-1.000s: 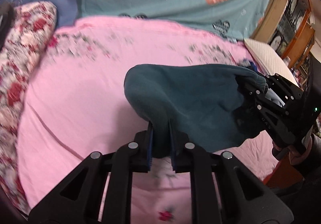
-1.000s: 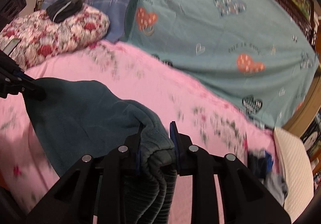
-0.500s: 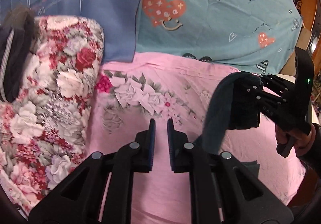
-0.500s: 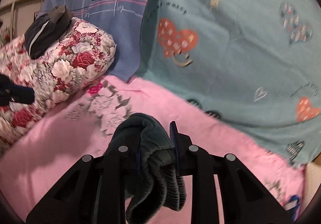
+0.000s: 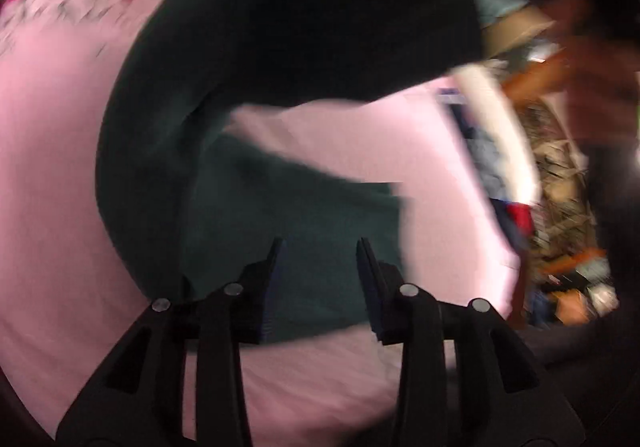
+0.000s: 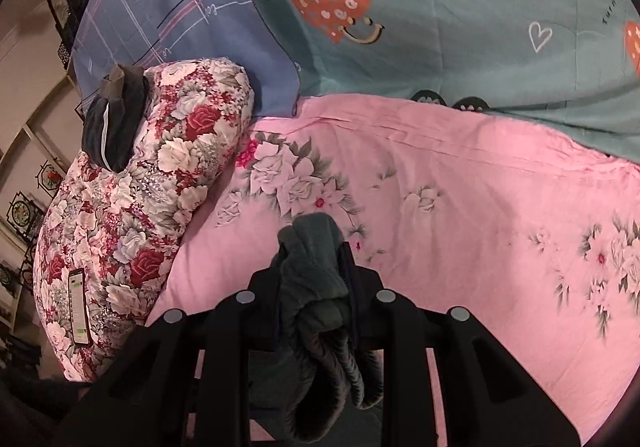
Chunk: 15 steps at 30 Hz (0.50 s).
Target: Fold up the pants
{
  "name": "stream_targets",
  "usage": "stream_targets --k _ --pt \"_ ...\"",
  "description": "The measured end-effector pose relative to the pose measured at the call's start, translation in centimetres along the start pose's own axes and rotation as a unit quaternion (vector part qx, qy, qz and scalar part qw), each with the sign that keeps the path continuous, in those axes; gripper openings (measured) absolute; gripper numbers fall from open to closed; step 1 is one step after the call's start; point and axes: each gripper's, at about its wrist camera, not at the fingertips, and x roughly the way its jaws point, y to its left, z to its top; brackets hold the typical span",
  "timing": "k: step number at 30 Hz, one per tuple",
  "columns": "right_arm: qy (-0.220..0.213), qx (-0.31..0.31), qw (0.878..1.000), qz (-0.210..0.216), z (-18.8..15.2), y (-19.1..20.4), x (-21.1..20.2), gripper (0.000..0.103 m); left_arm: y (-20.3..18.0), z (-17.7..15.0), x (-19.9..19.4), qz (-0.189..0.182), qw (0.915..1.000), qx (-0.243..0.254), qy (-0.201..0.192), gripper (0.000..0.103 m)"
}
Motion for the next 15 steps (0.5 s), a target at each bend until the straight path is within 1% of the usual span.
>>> stream_targets --k 1,2,3,4,6,7,8,10,12,13,14,15 --pt "0.001 0.005 1.000 0.007 0.1 0.1 -0.2 0.024 0.8 -0.1 0.6 0.030 0.9994 -0.014 -0.004 0.030" --pt "0.001 0.015 1.000 0.023 0.2 0.4 -0.8 0.024 1.9 -0.1 0.3 0.029 0.9984 -0.045 -0.021 0.028" --pt "0.002 0.023 0.999 0.038 0.3 0.6 -1.4 0.024 2.4 -0.3 -0.2 0.031 0.9971 -0.062 -0.031 0.028" --pt "0.001 0.030 0.998 0.053 0.3 1.0 -2.2 0.024 2.7 -0.5 -1.1 0.045 0.9954 -0.071 -0.047 0.028" --pt "0.001 0.040 0.996 0.080 0.0 1.7 -3.7 0.024 3.3 -1.1 -3.0 0.064 0.9920 -0.079 -0.075 0.028" --pt "-0.001 0.050 0.994 0.098 -0.4 2.0 -4.7 0.024 3.7 -1.6 -3.9 0.068 0.9901 -0.090 -0.084 0.028" --pt "-0.003 0.059 0.992 0.109 -0.7 2.0 -5.4 0.024 4.4 -2.3 -5.1 0.064 0.9876 -0.108 -0.094 0.028" --pt "-0.010 0.089 0.988 0.123 -2.1 1.4 -6.9 0.024 4.8 -3.8 -6.7 0.054 0.9849 -0.126 -0.105 0.028" --pt "-0.008 0.116 0.987 0.114 -4.2 0.0 -7.4 0.024 4.9 -5.1 -7.9 0.049 0.9837 -0.134 -0.109 0.028" --pt "-0.004 0.131 0.986 0.100 -5.5 -0.9 -7.3 0.024 4.7 -5.7 -8.1 0.056 0.9838 -0.133 -0.107 0.029" --pt "0.005 0.138 0.988 0.065 -7.6 -2.2 -6.8 0.024 4.5 -6.5 -8.2 0.070 0.9836 -0.131 -0.102 0.034" --pt "0.018 0.130 0.991 0.021 -9.5 -3.1 -6.2 0.025 4.6 -6.9 -8.4 0.084 0.9828 -0.132 -0.099 0.049"
